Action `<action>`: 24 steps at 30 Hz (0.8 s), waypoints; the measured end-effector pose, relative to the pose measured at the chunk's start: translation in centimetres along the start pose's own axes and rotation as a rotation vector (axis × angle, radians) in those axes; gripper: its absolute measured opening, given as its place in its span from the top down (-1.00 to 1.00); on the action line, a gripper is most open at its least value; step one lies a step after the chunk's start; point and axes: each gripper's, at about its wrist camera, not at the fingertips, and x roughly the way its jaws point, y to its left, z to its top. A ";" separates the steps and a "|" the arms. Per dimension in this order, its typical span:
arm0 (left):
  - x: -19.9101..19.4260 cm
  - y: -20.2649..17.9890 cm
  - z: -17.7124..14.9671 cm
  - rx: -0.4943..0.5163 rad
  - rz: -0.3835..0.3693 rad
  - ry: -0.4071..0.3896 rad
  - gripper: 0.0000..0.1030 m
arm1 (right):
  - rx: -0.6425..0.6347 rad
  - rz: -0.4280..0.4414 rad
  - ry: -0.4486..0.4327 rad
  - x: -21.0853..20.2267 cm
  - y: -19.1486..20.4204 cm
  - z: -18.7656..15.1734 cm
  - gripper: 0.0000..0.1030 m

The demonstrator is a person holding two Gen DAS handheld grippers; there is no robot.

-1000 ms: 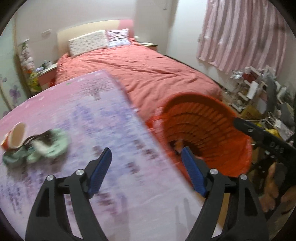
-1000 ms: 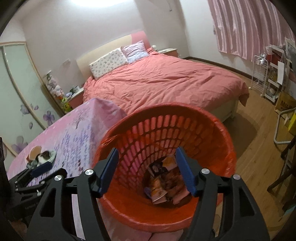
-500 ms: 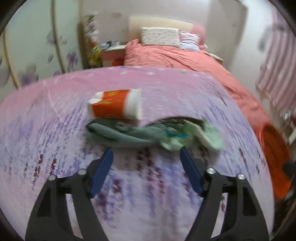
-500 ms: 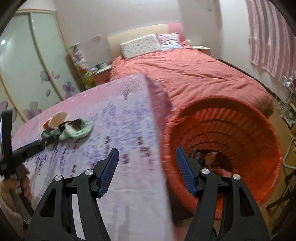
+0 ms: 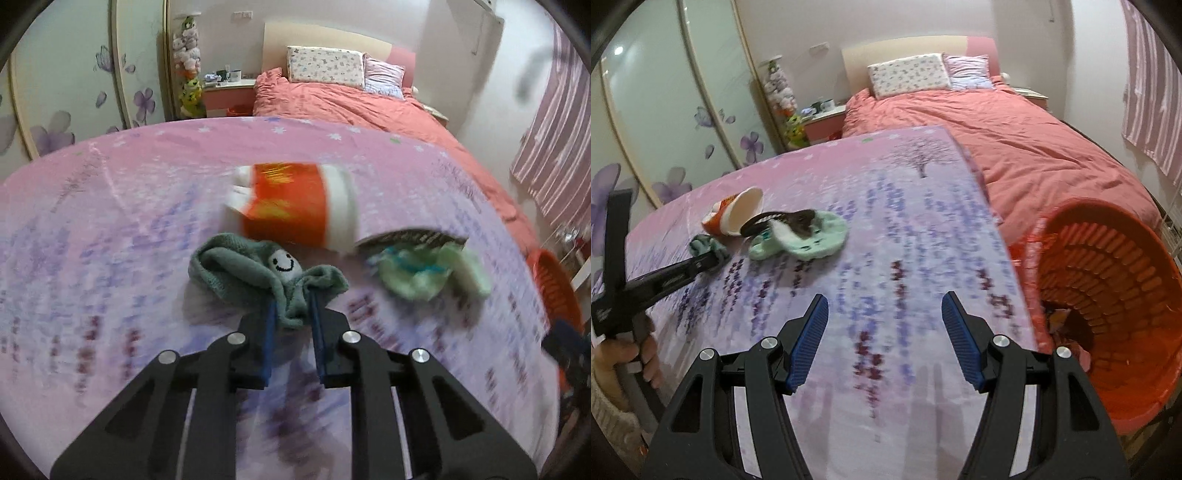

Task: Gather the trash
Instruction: 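Grasp the green smiley towel with the left gripper while the right reaches for the mint sock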

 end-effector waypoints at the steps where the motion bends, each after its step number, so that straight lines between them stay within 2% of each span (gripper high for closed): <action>1: -0.4 0.8 -0.6 0.004 0.007 0.001 0.64 | -0.005 0.005 0.004 0.2 0.4 0.0 -0.24; 3: -1.0 2.2 -1.1 0.012 0.030 0.002 0.58 | -0.016 0.019 0.011 0.8 1.4 0.2 -0.24; 5: -1.3 3.0 -1.5 0.026 0.059 -0.005 0.33 | -0.022 0.029 0.012 1.5 2.3 0.6 -0.24; 7: -1.2 3.5 -1.6 0.028 0.062 -0.007 0.25 | -0.027 0.035 0.014 2.4 3.4 1.2 -0.24; 15: -0.6 3.6 -1.7 0.023 0.060 0.003 0.18 | -0.044 0.045 0.034 5.1 5.9 2.6 -0.15; 20: -0.6 3.8 -1.9 0.025 0.060 0.003 0.17 | -0.010 0.073 -0.021 4.5 6.2 4.0 -0.15; 24: -0.4 3.7 -1.9 0.025 0.058 0.004 0.17 | 0.001 0.031 -0.041 5.1 6.0 5.6 -0.09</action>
